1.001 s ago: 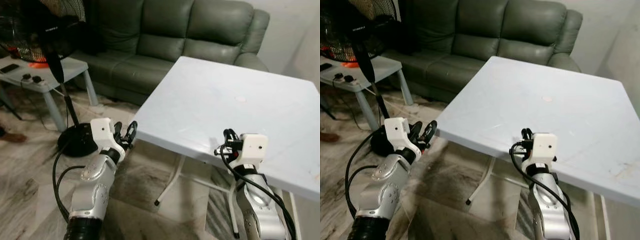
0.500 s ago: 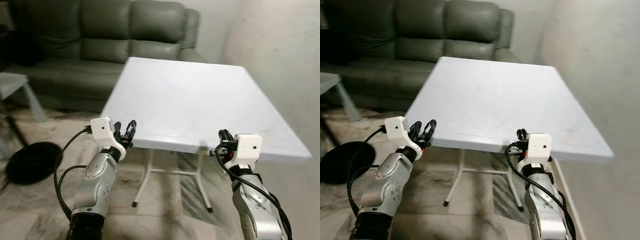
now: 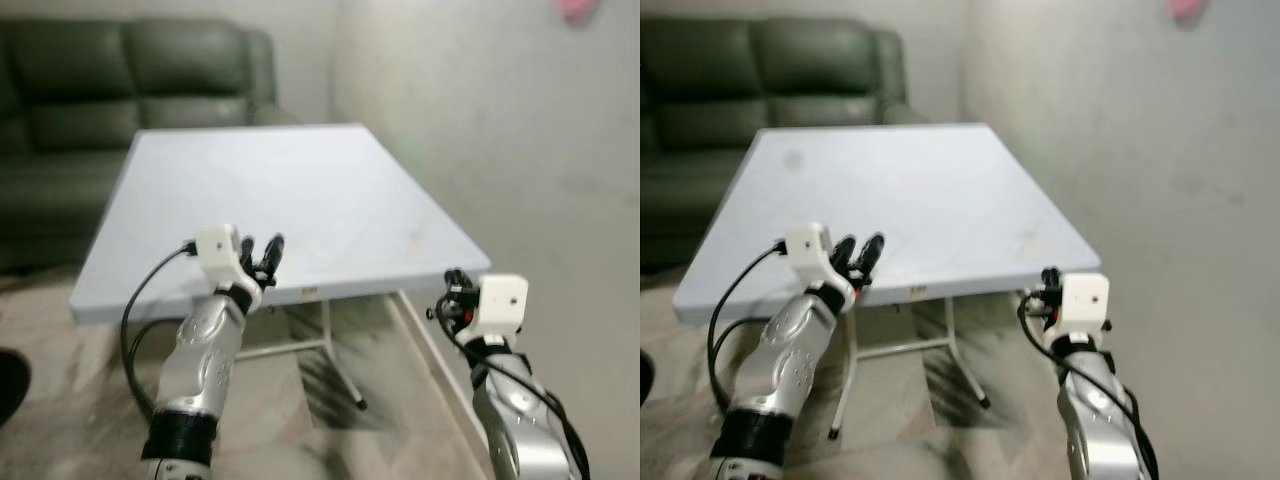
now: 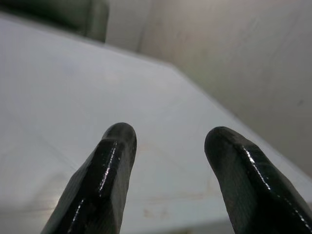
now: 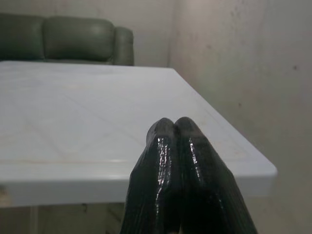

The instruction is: Hang keys on a hook

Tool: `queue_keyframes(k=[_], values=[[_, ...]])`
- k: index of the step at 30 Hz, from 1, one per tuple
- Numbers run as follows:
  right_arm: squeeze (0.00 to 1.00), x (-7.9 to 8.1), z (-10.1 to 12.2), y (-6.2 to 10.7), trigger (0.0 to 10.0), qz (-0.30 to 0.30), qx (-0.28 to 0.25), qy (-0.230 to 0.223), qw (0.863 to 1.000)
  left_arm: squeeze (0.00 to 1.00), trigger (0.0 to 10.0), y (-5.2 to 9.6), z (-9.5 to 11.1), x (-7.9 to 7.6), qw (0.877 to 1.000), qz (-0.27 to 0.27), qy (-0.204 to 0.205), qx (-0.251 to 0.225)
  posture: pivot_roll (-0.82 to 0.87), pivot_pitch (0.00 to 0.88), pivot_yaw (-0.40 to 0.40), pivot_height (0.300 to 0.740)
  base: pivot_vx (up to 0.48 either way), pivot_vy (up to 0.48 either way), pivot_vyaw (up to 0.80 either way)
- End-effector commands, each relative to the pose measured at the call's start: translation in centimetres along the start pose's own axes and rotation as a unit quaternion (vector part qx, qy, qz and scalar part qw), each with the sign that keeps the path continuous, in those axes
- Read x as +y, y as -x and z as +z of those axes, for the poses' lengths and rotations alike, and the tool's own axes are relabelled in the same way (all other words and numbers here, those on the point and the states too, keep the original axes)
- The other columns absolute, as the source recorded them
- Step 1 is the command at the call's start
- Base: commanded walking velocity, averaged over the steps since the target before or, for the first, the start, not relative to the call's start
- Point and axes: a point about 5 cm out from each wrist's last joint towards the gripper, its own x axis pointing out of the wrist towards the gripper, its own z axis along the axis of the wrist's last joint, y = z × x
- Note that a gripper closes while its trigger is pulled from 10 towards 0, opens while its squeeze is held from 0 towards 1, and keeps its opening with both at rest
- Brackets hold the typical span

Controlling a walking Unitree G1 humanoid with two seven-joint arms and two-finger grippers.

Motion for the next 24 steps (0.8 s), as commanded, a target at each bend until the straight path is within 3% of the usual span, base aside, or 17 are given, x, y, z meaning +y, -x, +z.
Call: queue_keyframes(k=[1,15,24], values=[[0.0,-0.3,-0.2,0.2,10.0,0.0,0.006,0.0,1.0,0.0,10.0,-0.3,0.2,-0.7,1.0,-0.011,-0.001,-0.003,-0.02,0.0,-0.041,0.74,0.0,0.0,-0.76],[0.0,-0.5,-0.2,0.1,10.0,0.005,0.007,0.01,1.0,0.0,10.0,-0.1,-0.1,-0.7,1.0,-0.012,-0.011,-0.004,-0.02,0.0,-0.052,0.74,0.0,0.0,-0.75],[0.0,-0.9,-0.2,-0.2,10.0,0.009,0.008,0.02,1.0,0.0,10.0,-0.6,-0.4,-2.0,0.998,-0.062,-0.031,0.007,-0.03,0.0,-0.045,0.74,0.0,0.0,-0.76]])
